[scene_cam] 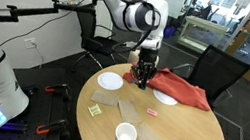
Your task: Put the green pen in the white mug
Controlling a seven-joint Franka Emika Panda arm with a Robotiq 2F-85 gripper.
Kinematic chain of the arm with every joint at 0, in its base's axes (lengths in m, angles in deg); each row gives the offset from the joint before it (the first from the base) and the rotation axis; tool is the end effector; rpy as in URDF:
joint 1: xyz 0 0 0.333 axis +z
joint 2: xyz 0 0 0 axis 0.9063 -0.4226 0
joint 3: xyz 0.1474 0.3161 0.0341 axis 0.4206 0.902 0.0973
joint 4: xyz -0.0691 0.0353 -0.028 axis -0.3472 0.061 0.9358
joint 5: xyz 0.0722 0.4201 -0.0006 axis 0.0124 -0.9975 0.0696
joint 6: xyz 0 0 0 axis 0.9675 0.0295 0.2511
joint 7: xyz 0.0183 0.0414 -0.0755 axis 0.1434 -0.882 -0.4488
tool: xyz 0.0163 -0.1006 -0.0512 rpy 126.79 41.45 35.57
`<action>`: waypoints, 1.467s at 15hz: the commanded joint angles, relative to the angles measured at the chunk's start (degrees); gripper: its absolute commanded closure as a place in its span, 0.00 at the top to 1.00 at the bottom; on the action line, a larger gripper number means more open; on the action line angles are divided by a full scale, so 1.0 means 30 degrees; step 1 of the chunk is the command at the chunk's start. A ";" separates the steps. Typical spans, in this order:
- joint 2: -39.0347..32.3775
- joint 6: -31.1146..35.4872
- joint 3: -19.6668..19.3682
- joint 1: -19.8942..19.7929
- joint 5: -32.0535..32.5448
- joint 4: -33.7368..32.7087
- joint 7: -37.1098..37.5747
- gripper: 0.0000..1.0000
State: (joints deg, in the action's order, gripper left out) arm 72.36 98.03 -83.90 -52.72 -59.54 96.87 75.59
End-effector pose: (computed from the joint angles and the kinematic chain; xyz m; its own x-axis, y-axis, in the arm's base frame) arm 0.5787 -0.0274 0.2958 0.0861 -0.9284 0.3616 -0.9941 -0.0563 0.0922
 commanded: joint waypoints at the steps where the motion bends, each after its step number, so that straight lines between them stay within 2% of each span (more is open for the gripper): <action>1: 0.1622 -0.3063 0.0889 -0.0555 0.2125 0.0722 0.3509 0.04; 2: 0.1800 -0.3645 0.1159 -0.0800 0.2403 0.0755 0.3942 0.04; 3: 0.0849 -0.2711 0.1581 -0.1311 0.1864 0.0129 0.2837 0.17; 8: 0.1209 -0.3365 0.1848 -0.1540 0.2165 0.0290 0.3500 0.17; 9: 0.0984 -0.3906 0.1872 -0.1421 0.2361 -0.0085 0.3810 0.04; 11: 0.0840 -0.5135 0.2110 -0.1270 0.3416 -0.0533 0.5381 0.04; 16: 0.0633 -0.9770 0.3203 -0.1110 0.5801 -0.1483 1.0005 0.04; 22: 0.0062 -1.4442 0.3938 -0.1445 0.6155 -0.2299 1.2645 0.04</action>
State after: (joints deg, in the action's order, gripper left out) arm 74.38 60.35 -73.36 -55.70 -41.75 92.29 110.53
